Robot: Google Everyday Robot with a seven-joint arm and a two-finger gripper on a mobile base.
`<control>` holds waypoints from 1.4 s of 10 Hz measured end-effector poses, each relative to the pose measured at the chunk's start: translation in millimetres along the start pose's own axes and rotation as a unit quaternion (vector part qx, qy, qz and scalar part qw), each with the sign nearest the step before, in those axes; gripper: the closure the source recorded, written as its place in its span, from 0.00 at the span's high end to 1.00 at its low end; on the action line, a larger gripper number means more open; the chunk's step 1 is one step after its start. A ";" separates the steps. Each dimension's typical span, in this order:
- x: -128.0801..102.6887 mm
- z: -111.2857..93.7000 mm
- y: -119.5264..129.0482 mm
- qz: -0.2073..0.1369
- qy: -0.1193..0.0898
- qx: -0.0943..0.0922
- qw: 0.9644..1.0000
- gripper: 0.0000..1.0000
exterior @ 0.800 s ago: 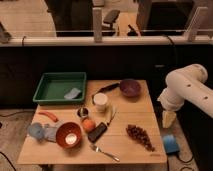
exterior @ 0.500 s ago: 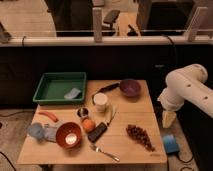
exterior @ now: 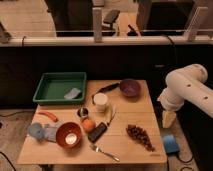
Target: Place grapes in paper cup
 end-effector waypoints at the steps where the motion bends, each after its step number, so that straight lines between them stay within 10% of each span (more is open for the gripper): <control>1: 0.0 0.0 0.0 0.000 0.000 0.000 1.000 0.80; 6: 0.0 0.1 0.2 0.000 0.000 0.000 1.000 0.80; 14: -52.0 15.4 30.9 -0.103 0.009 -0.003 0.995 0.80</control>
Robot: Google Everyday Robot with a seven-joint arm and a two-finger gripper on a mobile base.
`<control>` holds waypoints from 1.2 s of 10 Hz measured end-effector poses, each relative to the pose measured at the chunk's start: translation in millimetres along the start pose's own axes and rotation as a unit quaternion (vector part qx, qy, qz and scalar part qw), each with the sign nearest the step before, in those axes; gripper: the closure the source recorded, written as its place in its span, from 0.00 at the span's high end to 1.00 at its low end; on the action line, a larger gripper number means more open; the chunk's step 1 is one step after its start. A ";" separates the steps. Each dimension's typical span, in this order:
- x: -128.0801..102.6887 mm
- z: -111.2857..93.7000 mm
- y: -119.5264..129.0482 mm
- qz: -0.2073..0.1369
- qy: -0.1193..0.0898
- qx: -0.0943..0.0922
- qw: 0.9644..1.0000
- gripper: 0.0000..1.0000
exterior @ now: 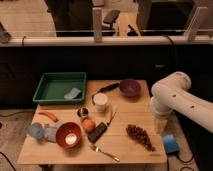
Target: Place grapes in paper cup
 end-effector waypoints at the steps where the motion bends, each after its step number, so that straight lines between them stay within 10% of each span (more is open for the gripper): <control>1: -6.9 1.6 1.8 -0.010 0.001 -0.001 1.000 0.80; 12: -61.4 42.4 11.6 -0.091 -0.038 0.001 0.995 0.80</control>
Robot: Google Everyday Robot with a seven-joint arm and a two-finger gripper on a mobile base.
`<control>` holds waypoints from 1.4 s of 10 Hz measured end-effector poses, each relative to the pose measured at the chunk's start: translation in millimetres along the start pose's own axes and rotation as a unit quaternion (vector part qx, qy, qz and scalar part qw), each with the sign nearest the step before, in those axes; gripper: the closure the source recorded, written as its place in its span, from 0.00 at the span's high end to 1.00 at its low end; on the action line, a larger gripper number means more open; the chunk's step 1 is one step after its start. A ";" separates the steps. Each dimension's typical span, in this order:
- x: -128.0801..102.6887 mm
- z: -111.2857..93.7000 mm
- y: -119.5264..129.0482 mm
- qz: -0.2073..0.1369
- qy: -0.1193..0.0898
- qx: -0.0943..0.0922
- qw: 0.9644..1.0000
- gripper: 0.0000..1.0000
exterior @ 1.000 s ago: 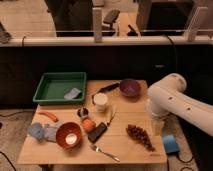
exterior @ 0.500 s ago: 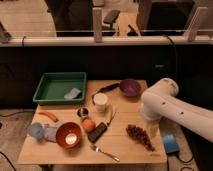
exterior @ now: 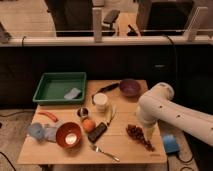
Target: Place grapes in paper cup
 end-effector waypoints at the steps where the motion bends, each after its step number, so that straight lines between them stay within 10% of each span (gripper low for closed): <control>1: -1.7 3.1 0.2 -0.005 -0.004 0.001 1.000 0.80; 14: 3.9 66.4 8.4 -0.005 -0.062 -0.004 0.998 0.80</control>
